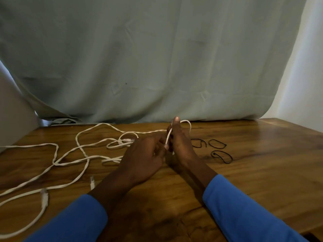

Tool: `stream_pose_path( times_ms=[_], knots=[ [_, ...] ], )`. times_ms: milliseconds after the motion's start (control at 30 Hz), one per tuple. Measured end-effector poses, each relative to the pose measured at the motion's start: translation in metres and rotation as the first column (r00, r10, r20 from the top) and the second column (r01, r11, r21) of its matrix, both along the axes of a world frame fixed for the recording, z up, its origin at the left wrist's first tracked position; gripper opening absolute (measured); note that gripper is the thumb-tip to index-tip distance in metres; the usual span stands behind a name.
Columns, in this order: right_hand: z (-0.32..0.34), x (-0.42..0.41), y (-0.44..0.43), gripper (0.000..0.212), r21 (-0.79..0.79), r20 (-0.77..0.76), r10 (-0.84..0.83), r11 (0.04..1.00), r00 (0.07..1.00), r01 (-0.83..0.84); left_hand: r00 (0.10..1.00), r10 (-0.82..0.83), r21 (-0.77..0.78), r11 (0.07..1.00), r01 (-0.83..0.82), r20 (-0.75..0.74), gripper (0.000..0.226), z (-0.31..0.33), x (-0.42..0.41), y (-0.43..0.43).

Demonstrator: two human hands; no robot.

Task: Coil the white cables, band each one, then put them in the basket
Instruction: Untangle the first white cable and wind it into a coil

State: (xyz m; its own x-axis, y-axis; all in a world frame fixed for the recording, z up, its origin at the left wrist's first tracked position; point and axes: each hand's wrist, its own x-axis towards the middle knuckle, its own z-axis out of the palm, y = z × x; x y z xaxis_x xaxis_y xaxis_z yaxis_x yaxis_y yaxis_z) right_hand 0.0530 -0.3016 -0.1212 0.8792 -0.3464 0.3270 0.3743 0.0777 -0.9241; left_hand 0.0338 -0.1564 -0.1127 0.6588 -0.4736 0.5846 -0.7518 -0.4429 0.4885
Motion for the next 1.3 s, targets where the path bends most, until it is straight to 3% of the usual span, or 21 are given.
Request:
stream_pose_path(
  times_ms=[100, 300, 367, 433, 500, 567, 667, 733, 867, 967, 1033, 1133, 1300],
  knots=[
    [-0.002, -0.003, 0.004, 0.055, -0.039, -0.049, 0.031, 0.999, 0.998, -0.033, 0.982, -0.088, -0.086, 0.993, 0.075, -0.166, 0.010, -0.001, -0.007, -0.001],
    [-0.006, -0.007, 0.016, 0.046, -0.188, -0.018, 0.119, 0.975, 0.993, -0.120, 0.829, -0.122, -0.331, 0.940, -0.079, -0.545, 0.018, -0.003, -0.016, -0.014],
    [-0.006, -0.010, 0.018, 0.048, -0.219, -0.057, 0.128, 0.966, 0.990, -0.137, 0.792, -0.132, -0.318, 0.945, -0.082, -0.597, 0.024, 0.000, -0.014, -0.012],
    [-0.004, -0.012, 0.016, 0.053, -0.319, -0.066, 0.071, 0.944, 0.995, -0.088, 0.881, -0.027, -0.191, 0.979, -0.072, -0.473, 0.028, 0.001, -0.005, -0.004],
    [-0.006, -0.012, 0.011, 0.056, -0.606, -0.032, -0.038, 0.795, 0.999, 0.011, 0.970, 0.171, -0.174, 0.964, -0.201, -0.171, 0.026, 0.004, 0.008, 0.008],
    [-0.004, -0.016, 0.010, 0.050, -0.883, 0.013, -0.134, 0.464, 0.991, 0.074, 0.963, 0.267, -0.325, 0.913, -0.246, 0.021, 0.029, 0.009, 0.016, 0.017],
    [-0.003, -0.018, 0.017, 0.031, -0.992, 0.054, -0.113, 0.107, 0.992, 0.066, 0.964, 0.207, -0.360, 0.923, -0.136, 0.167, 0.032, 0.014, 0.015, 0.014],
    [-0.004, -0.019, 0.025, 0.025, -0.995, 0.103, -0.045, -0.017, 0.994, 0.102, 0.938, 0.220, -0.328, 0.936, -0.125, 0.269, 0.023, 0.013, 0.016, 0.010],
    [-0.006, -0.020, 0.030, 0.038, -0.972, 0.234, 0.061, 0.007, 0.970, 0.234, 0.921, 0.325, -0.434, 0.877, -0.209, 0.215, 0.027, 0.017, 0.032, 0.023],
    [-0.007, -0.021, 0.032, 0.040, -0.977, 0.210, 0.082, -0.018, 0.974, 0.212, 0.968, 0.142, -0.353, 0.934, -0.062, 0.206, 0.032, 0.020, 0.030, 0.034],
    [-0.009, -0.022, 0.032, 0.037, -0.987, 0.160, 0.085, 0.005, 0.983, 0.161, 0.956, 0.080, -0.242, 0.970, -0.010, 0.281, 0.029, 0.020, 0.028, 0.034],
    [-0.011, -0.022, 0.032, 0.040, -0.986, 0.167, 0.063, 0.032, 0.984, 0.165, 0.943, 0.198, -0.294, 0.949, -0.115, 0.268, 0.031, 0.019, 0.039, 0.033],
    [-0.006, -0.025, 0.031, 0.042, -0.976, 0.195, 0.046, 0.109, 0.980, 0.189, 0.925, 0.380, -0.412, 0.843, -0.346, 0.002, 0.034, 0.014, 0.054, 0.037]
  ],
)
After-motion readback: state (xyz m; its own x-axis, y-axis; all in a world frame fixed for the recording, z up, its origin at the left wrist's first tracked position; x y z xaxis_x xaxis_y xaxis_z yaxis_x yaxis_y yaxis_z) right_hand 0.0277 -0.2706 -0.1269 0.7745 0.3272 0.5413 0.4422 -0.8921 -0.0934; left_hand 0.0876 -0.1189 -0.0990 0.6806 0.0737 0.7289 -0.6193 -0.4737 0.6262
